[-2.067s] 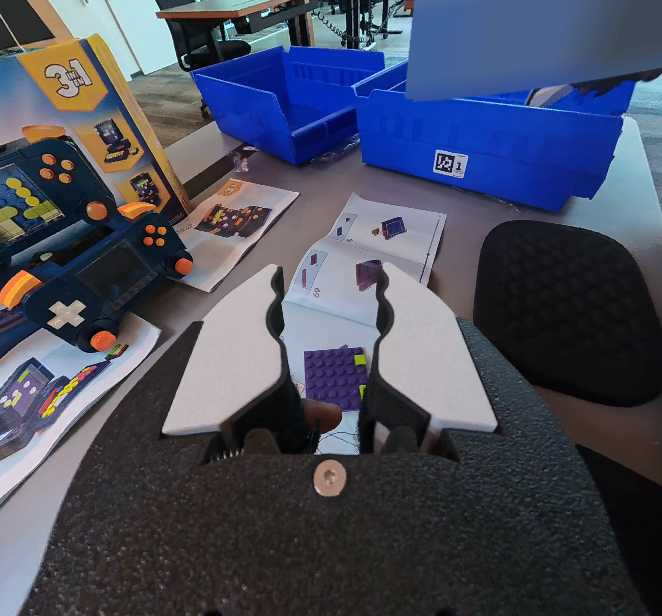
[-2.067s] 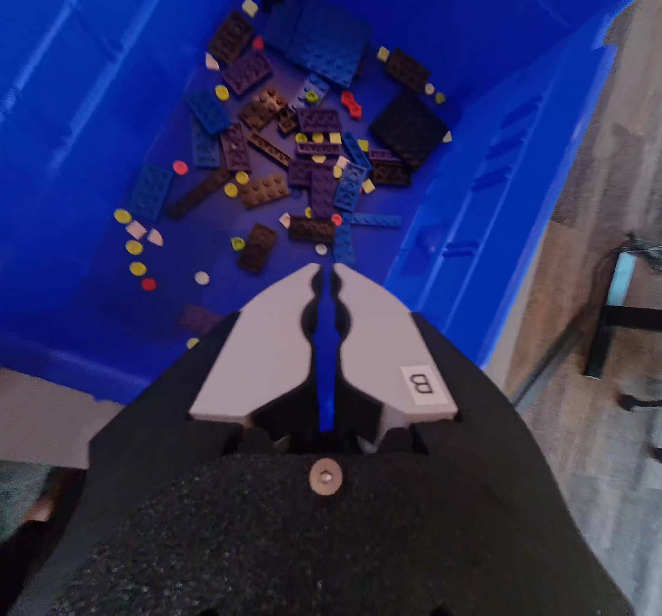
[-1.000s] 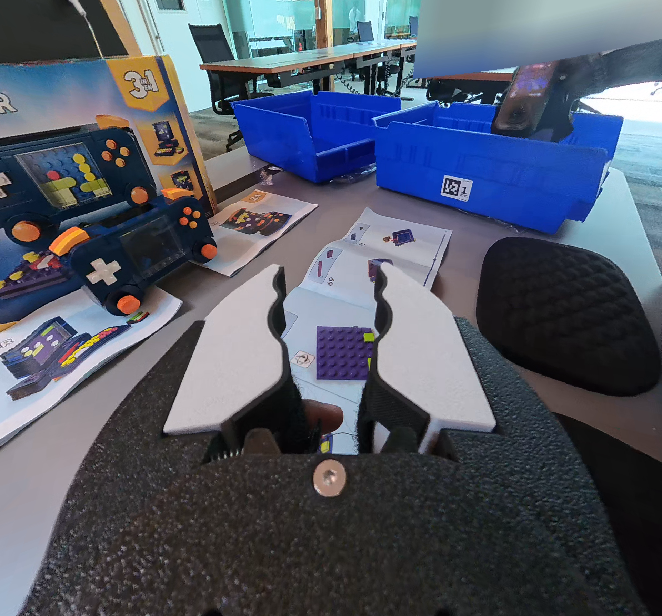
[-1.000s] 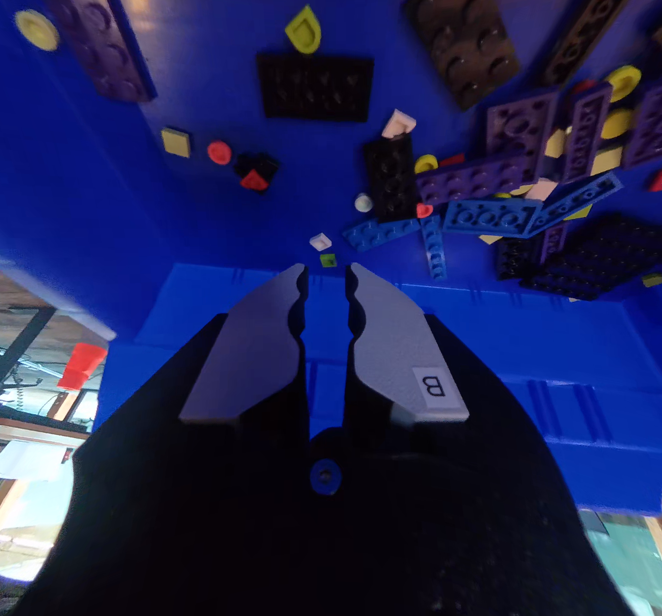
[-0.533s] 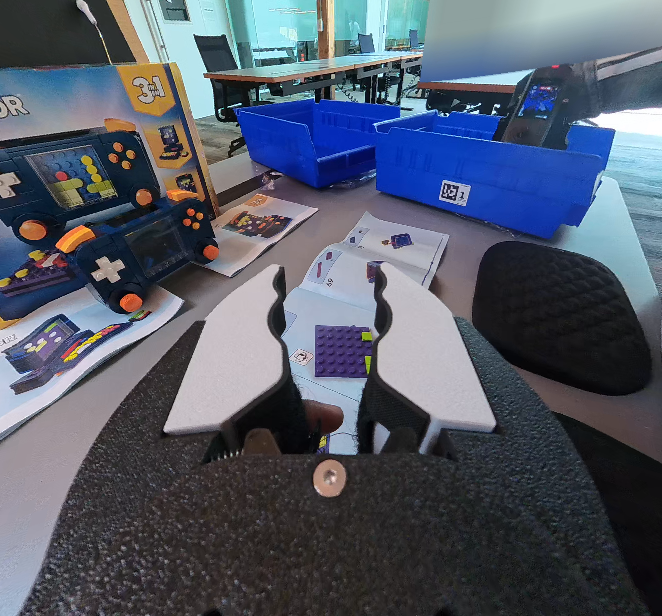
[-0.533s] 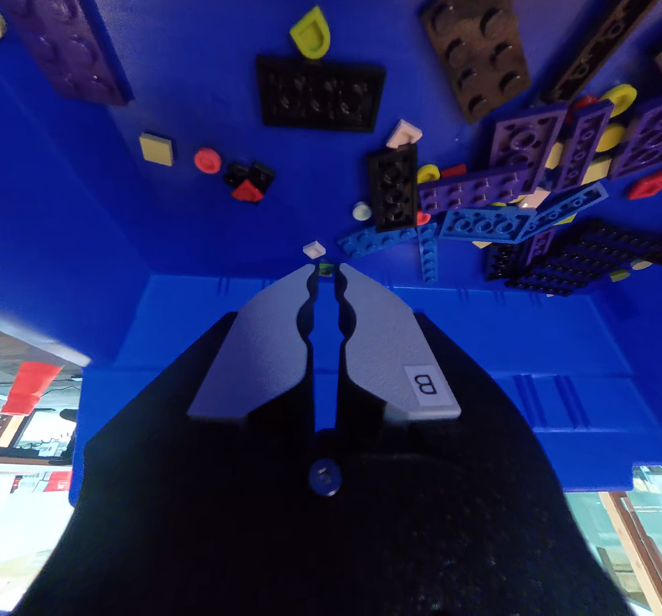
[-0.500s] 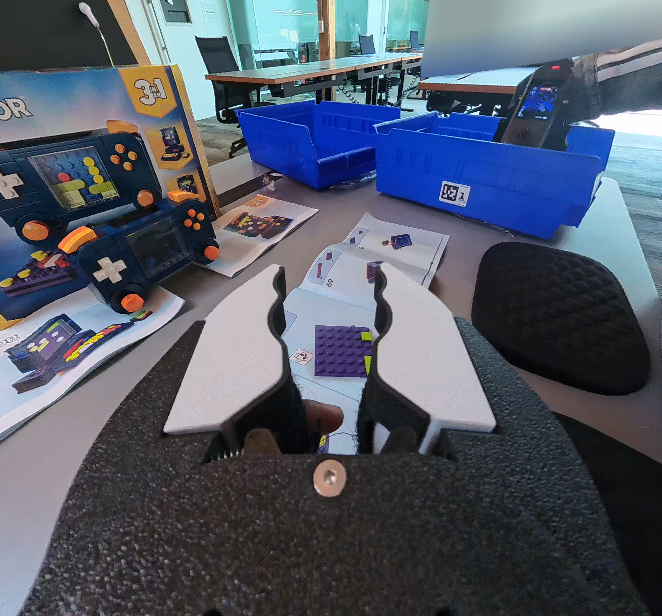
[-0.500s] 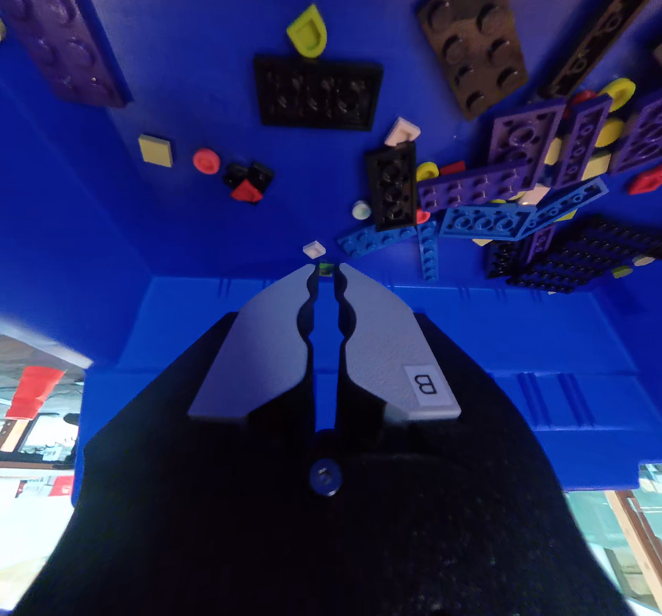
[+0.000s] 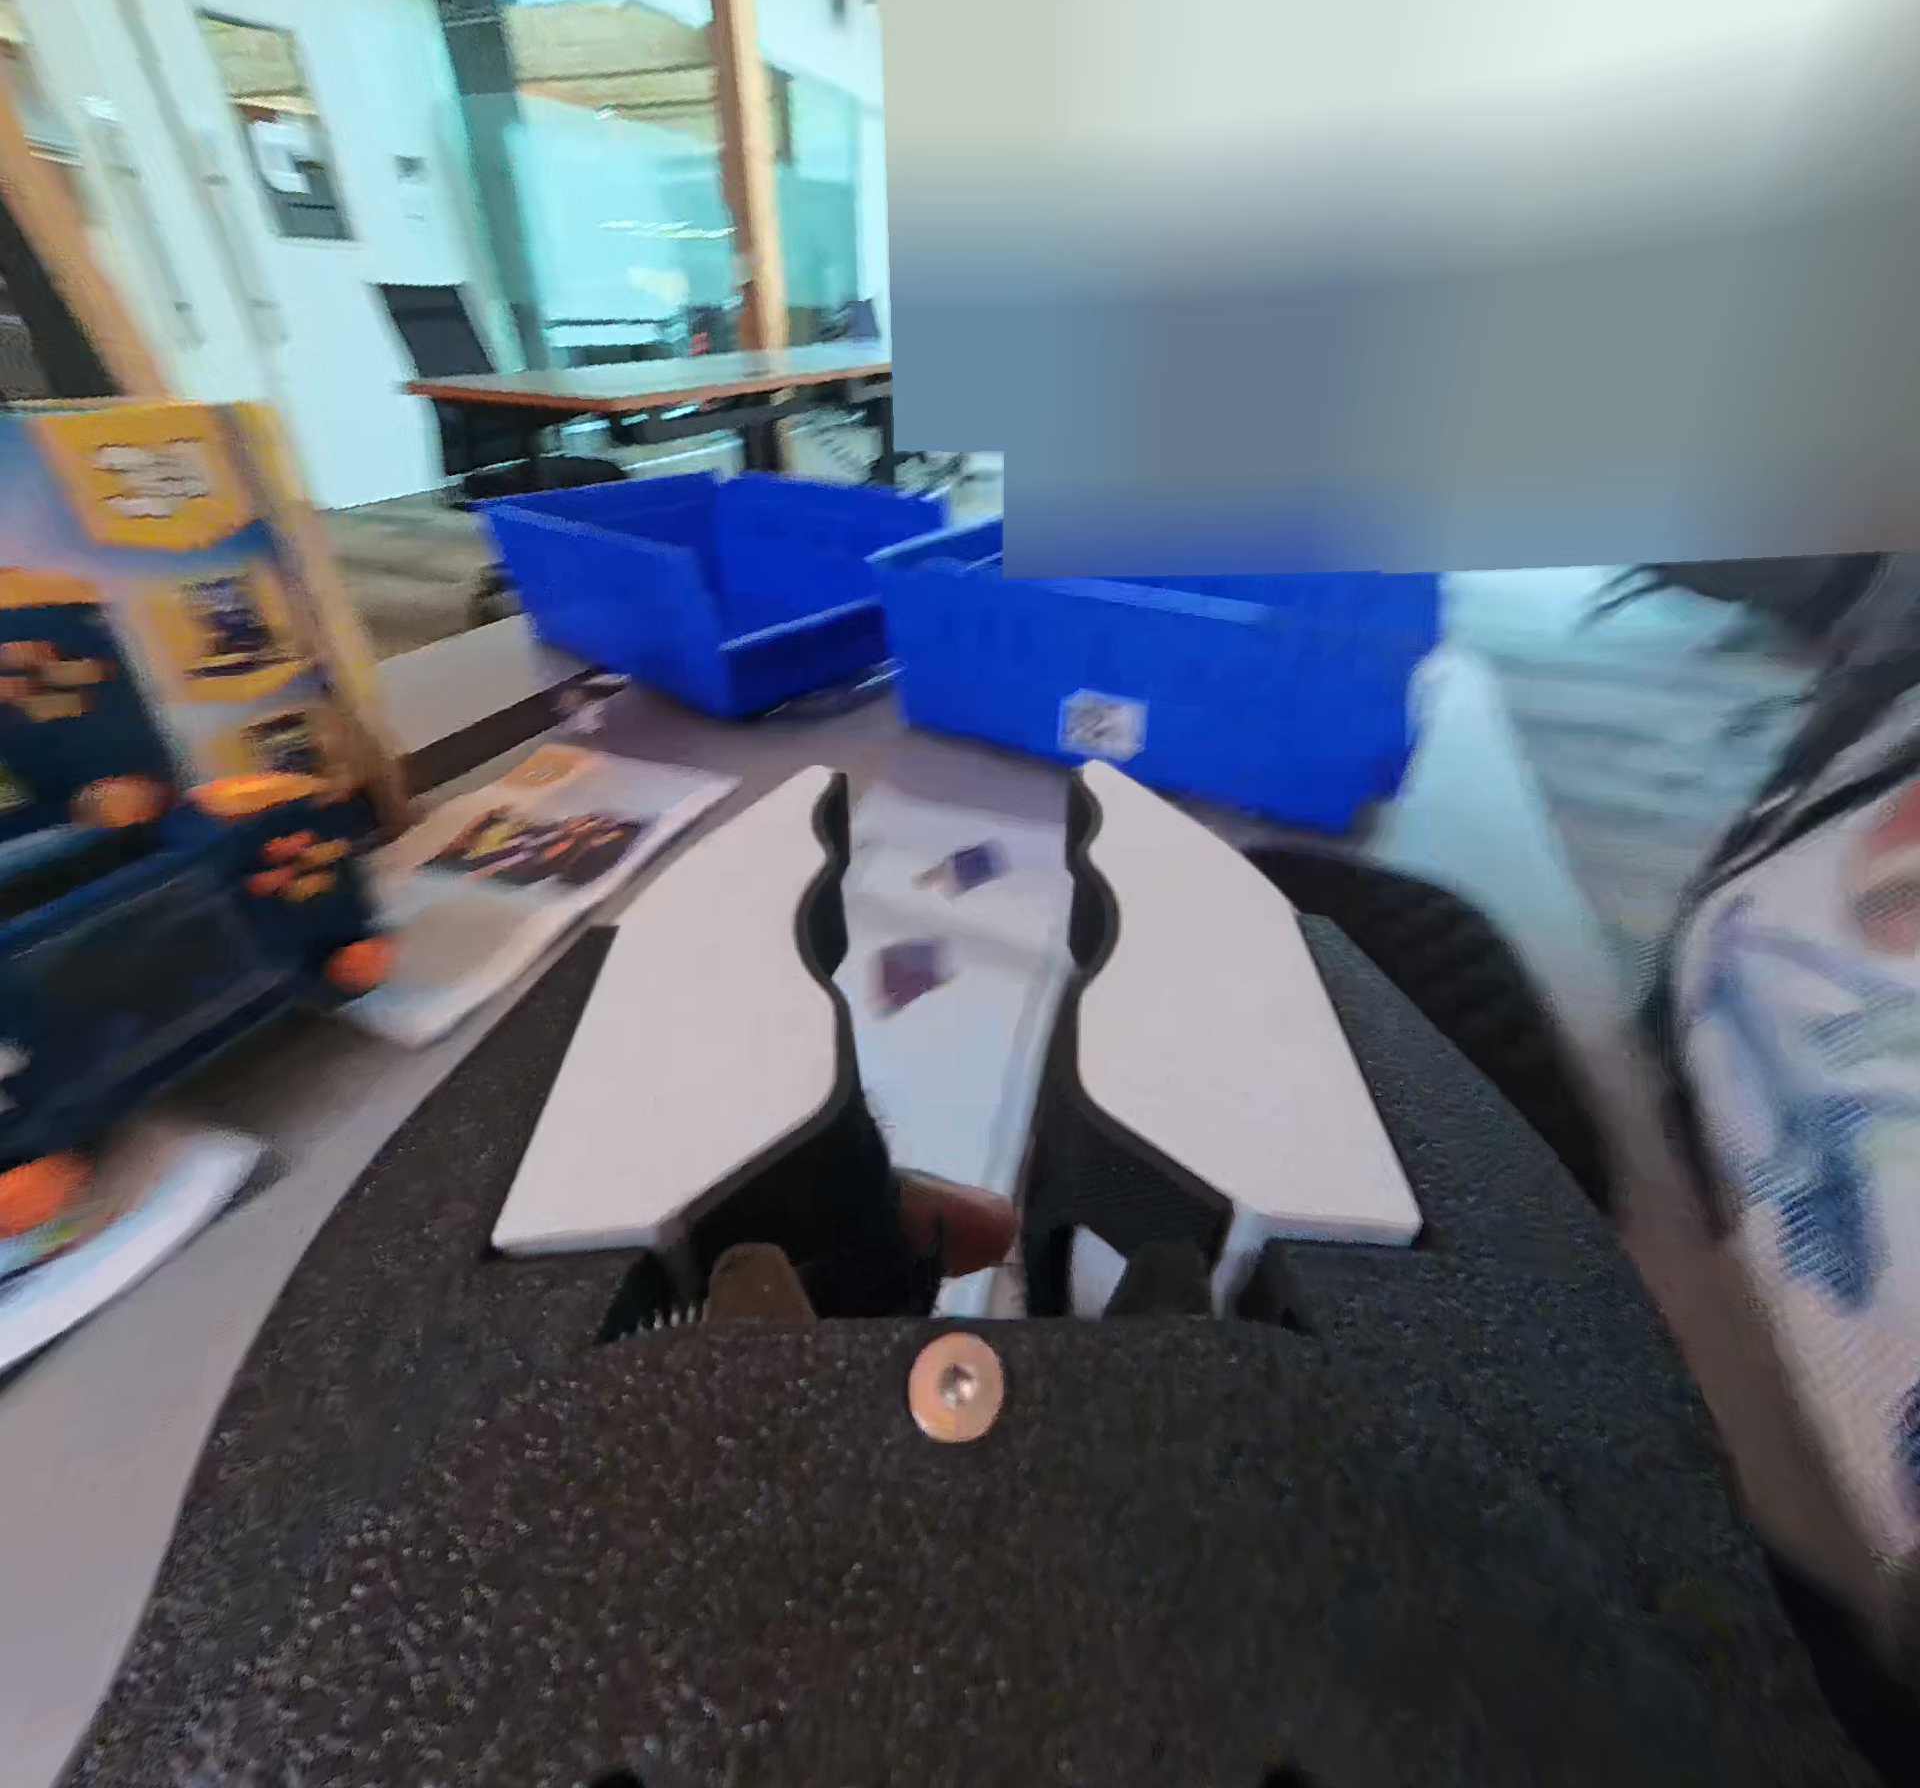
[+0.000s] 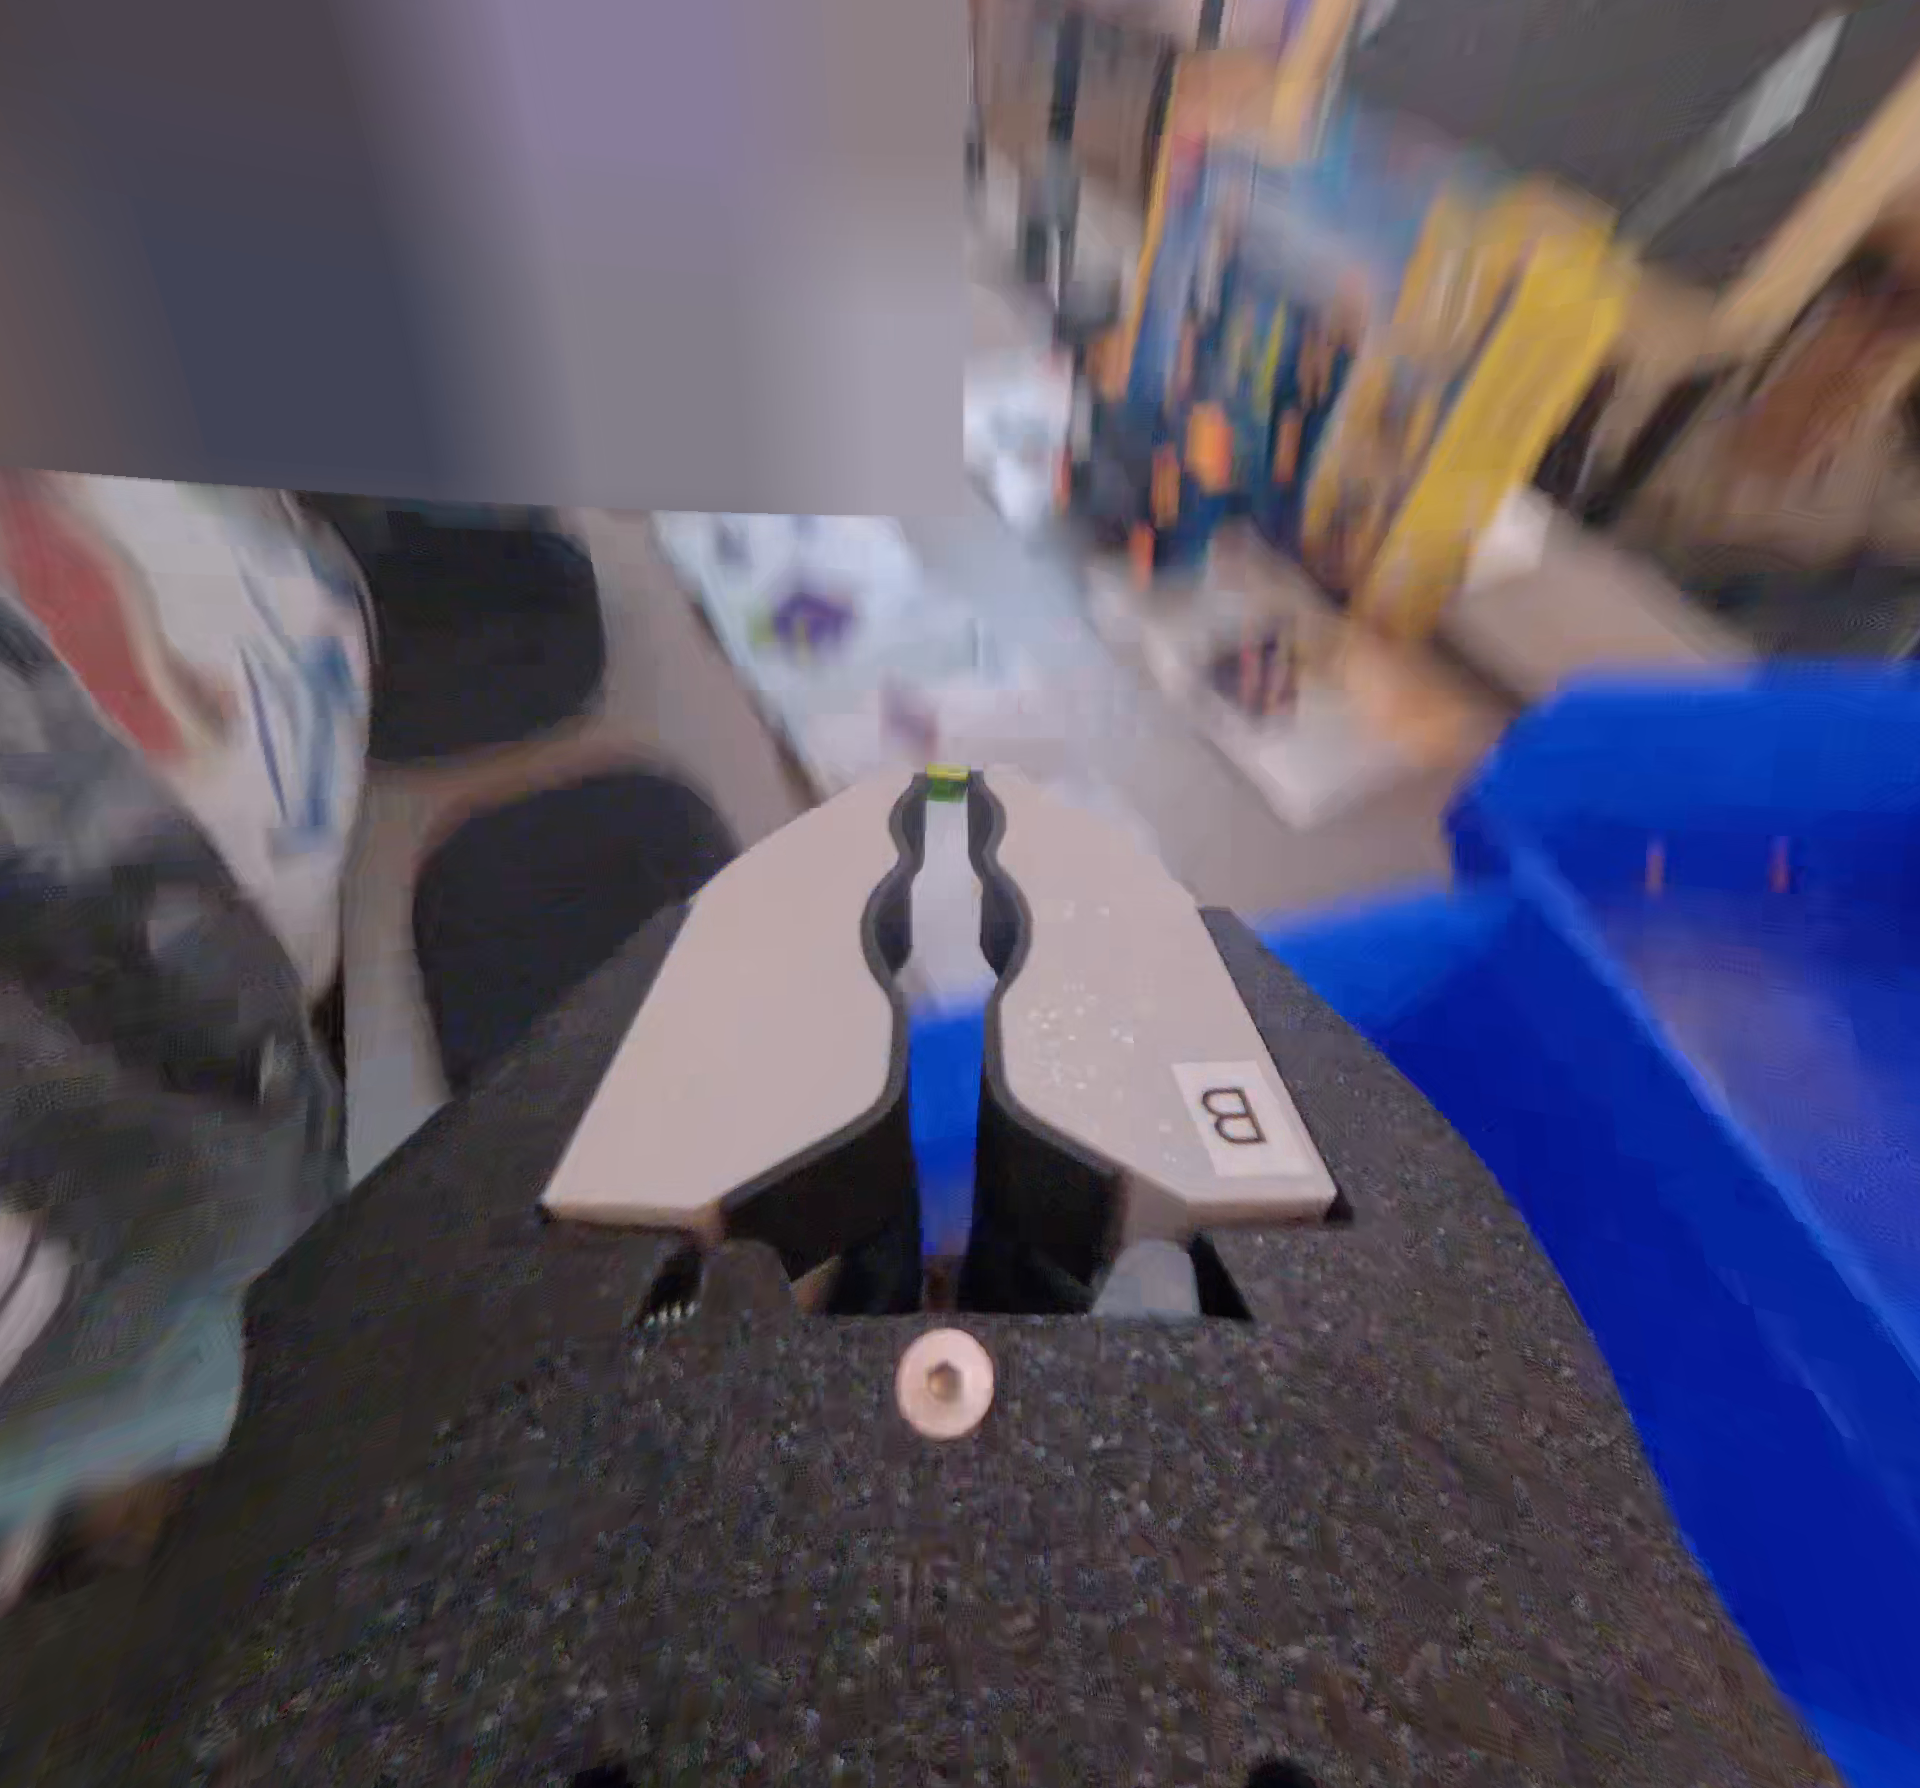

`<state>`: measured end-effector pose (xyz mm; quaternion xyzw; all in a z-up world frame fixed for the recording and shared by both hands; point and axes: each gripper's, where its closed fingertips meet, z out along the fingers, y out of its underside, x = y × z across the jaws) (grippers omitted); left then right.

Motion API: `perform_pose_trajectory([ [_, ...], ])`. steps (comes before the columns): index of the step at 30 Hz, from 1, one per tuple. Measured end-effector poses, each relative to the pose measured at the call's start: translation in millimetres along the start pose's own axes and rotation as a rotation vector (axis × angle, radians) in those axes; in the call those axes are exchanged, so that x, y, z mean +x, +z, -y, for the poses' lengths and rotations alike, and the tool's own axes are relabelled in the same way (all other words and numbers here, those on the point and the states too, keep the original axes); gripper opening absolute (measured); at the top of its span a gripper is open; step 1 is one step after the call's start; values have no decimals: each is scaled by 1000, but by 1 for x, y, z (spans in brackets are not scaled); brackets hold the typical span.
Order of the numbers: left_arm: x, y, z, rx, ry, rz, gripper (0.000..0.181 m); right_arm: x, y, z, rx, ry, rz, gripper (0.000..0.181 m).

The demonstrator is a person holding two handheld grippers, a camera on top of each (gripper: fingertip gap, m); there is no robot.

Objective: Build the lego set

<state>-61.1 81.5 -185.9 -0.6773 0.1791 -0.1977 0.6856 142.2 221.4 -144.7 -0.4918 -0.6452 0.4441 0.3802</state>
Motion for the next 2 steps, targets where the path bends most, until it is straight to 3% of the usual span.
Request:
perform_pose_trajectory([
  [2, 26, 20, 19, 117, -232, -192, 26, -27, 16, 47, 297, -76, -4, 7],
])
